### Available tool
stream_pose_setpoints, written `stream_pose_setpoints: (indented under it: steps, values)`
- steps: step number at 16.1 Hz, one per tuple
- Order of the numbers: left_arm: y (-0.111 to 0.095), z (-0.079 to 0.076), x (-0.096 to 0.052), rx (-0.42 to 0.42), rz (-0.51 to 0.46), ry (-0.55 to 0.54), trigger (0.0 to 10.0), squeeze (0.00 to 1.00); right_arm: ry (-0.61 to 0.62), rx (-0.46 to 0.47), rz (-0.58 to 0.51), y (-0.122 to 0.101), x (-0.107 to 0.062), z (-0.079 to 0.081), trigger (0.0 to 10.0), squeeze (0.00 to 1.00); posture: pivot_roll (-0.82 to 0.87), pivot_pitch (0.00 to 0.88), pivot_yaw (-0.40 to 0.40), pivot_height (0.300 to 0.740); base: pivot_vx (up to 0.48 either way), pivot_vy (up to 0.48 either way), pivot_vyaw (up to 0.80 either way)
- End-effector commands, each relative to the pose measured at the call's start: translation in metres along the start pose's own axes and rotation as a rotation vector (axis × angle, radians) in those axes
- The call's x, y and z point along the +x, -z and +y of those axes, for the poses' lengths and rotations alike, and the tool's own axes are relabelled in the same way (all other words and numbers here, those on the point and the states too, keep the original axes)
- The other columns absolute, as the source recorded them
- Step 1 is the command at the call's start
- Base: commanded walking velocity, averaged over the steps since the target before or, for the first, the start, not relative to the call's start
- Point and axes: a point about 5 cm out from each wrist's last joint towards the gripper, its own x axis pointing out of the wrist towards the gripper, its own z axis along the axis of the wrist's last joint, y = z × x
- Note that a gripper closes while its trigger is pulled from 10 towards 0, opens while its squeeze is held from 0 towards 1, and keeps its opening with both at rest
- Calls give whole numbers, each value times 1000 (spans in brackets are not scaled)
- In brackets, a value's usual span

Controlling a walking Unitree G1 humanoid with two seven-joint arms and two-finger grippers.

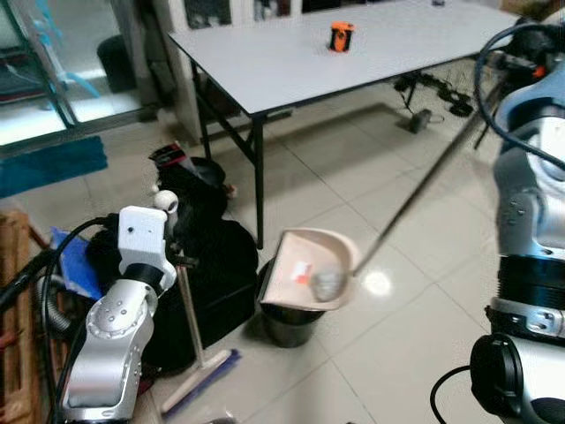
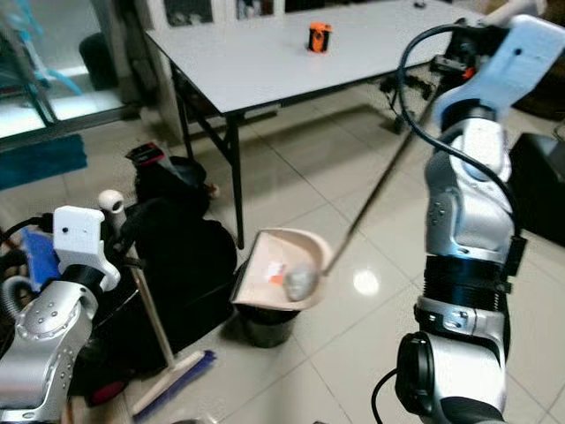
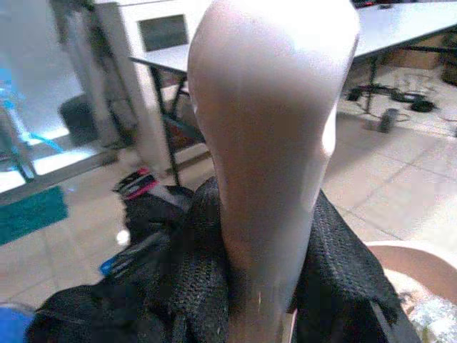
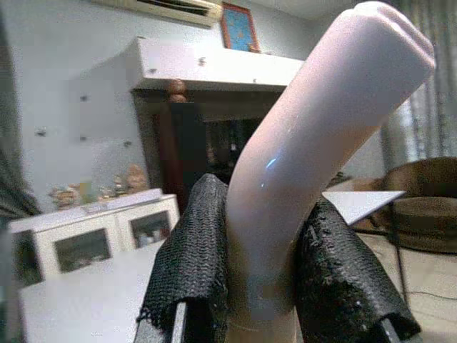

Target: Sweep floor

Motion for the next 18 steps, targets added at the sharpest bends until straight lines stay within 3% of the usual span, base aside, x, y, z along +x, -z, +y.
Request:
stream_pose_setpoints:
  steps: [1,8,11,12,13,15,18]
  values:
    - [-3,3,-2,13,-11,-19,10000,0,-40,-11,-76,-13,6,9,10000,0,99,0,0,740,0,0,0]
    - [-6,5,1,18,-24,-40,10000,0,-116,-50,-133,-12,6,28,10000,0,106,0,0,740,0,0,0]
    - [-8,5,1,22,-35,-41,10000,0,-259,-126,-190,-6,-2,60,10000,0,107,0,4,740,0,0,0]
    - [-8,5,1,22,-35,-41,10000,0,-259,-126,-190,-6,-2,60,10000,0,107,0,4,740,0,0,0]
    - [-9,6,1,17,-40,-47,10000,0,-298,-129,-213,-8,-4,73,10000,0,107,0,8,740,0,0,0]
    - [-8,6,0,23,-33,-43,10000,0,-421,-142,-241,-4,-16,105,10000,0,106,0,7,740,0,0,0]
    - [-8,8,-2,4,-38,-56,10000,0,-526,-146,-240,6,-32,130,10000,0,102,1,7,740,0,0,0]
